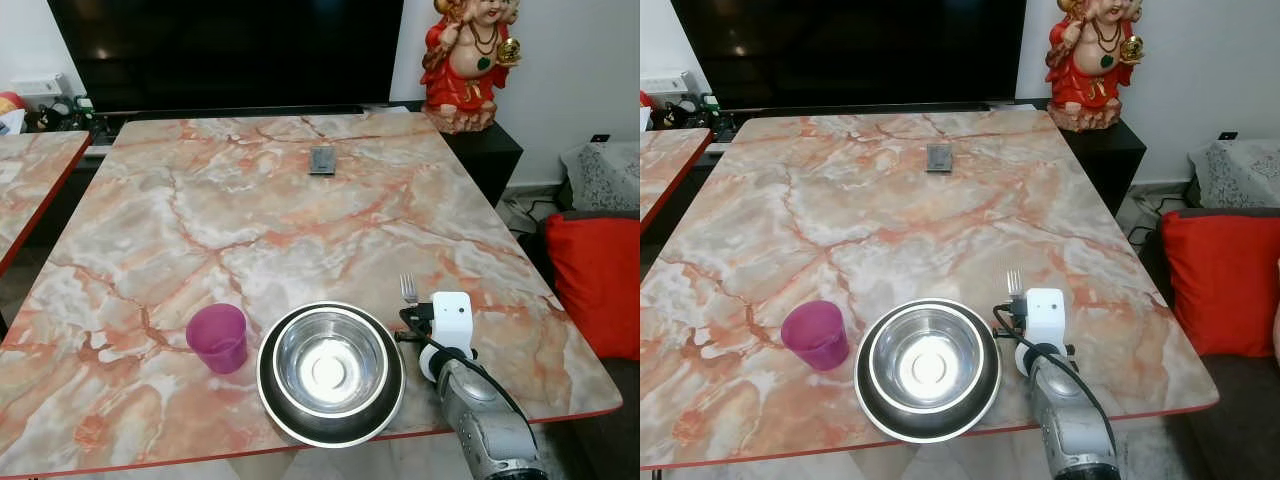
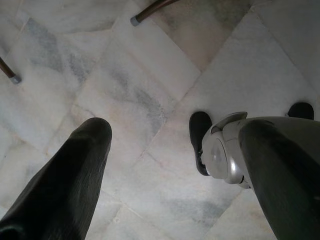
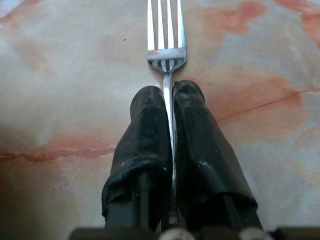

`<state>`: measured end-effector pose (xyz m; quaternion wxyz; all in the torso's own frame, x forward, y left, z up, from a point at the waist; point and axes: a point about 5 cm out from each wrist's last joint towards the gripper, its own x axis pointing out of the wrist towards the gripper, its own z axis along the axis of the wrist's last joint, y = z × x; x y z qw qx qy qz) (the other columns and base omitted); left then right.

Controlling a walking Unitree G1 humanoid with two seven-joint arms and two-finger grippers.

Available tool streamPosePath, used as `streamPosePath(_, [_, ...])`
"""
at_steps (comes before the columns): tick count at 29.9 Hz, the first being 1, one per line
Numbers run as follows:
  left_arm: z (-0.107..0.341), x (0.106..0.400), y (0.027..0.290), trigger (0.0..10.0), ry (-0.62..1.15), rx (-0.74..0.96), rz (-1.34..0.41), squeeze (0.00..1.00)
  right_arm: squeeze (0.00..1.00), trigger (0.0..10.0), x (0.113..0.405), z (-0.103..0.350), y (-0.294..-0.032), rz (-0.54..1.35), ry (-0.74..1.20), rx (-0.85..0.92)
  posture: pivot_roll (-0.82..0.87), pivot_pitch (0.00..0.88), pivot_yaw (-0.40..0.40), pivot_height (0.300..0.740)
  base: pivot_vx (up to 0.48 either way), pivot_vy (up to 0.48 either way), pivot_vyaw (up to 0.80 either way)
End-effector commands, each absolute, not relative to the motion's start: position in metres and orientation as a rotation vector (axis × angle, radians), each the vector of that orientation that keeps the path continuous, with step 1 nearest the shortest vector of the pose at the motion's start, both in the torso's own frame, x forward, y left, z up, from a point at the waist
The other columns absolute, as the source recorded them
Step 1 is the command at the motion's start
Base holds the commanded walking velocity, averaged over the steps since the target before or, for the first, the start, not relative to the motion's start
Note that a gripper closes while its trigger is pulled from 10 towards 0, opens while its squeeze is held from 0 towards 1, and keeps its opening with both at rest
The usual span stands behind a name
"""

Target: Setting the table

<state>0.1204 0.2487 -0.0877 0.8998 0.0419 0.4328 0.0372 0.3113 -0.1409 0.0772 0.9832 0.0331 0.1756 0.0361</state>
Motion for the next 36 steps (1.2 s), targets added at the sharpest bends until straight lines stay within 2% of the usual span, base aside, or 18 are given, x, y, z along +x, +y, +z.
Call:
streamPosePath(1, [-0.0907, 0.1115, 0.2511, 10.0, 0.939, 0.096, 0.076, 0.0, 0.0, 10.0, 0.3074, 0.0733, -0.139, 0.084, 0.378, 0.071, 0.01, 0.101, -0.004, 0.74, 0.0, 0.0, 0.0])
streamPosePath(13, [-0.0907, 0.1127, 0.249, 10.0, 0.931, 0.099, 0.071, 0.0, 0.0, 10.0, 0.3064, 0.0701, -0.1388, 0.085, 0.394, 0.071, 0.01, 0.101, -0.003, 0.74, 0.0, 0.0, 0.0])
streamPosePath(15, [-0.091, 0.1122, 0.249, 10.0, 0.936, 0.099, 0.073, 0.0, 0.2, 10.0, 0.3062, 0.0699, -0.1387, 0.085, 0.396, 0.072, 0.01, 0.101, -0.003, 0.74, 0.0, 0.0, 0.0])
streamPosePath(19, [-0.0912, 0.1115, 0.2499, 10.0, 0.941, 0.1, 0.075, 0.0, 0.21, 10.0, 0.3059, 0.0698, -0.1387, 0.085, 0.398, 0.071, 0.01, 0.103, -0.003, 0.74, 0.0, 0.0, 0.0])
streamPosePath(20, [-0.0911, 0.1111, 0.251, 10.0, 0.944, 0.1, 0.077, 0.0, 0.3, 10.0, 0.3058, 0.0698, -0.1388, 0.085, 0.399, 0.071, 0.01, 0.102, -0.003, 0.74, 0.0, 0.0, 0.0])
streamPosePath(22, [-0.0909, 0.1106, 0.2523, 10.0, 0.947, 0.101, 0.078, 0.0, 0.36, 10.0, 0.3057, 0.0698, -0.1386, 0.086, 0.4, 0.07, 0.01, 0.102, -0.003, 0.74, 0.0, 0.0, 0.0])
streamPosePath(35, [-0.0909, 0.1085, 0.2553, 10.0, 0.959, 0.106, 0.084, 0.0, 0.36, 10.0, 0.3059, 0.0698, -0.1373, 0.091, 0.403, 0.07, 0.01, 0.1, -0.002, 0.74, 0.0, 0.0, 0.0])
streamPosePath(36, [-0.091, 0.1091, 0.2539, 10.0, 0.954, 0.106, 0.082, 0.0, 0.44, 10.0, 0.3058, 0.0699, -0.1373, 0.092, 0.404, 0.07, 0.01, 0.1, -0.002, 0.74, 0.0, 0.0, 0.0])
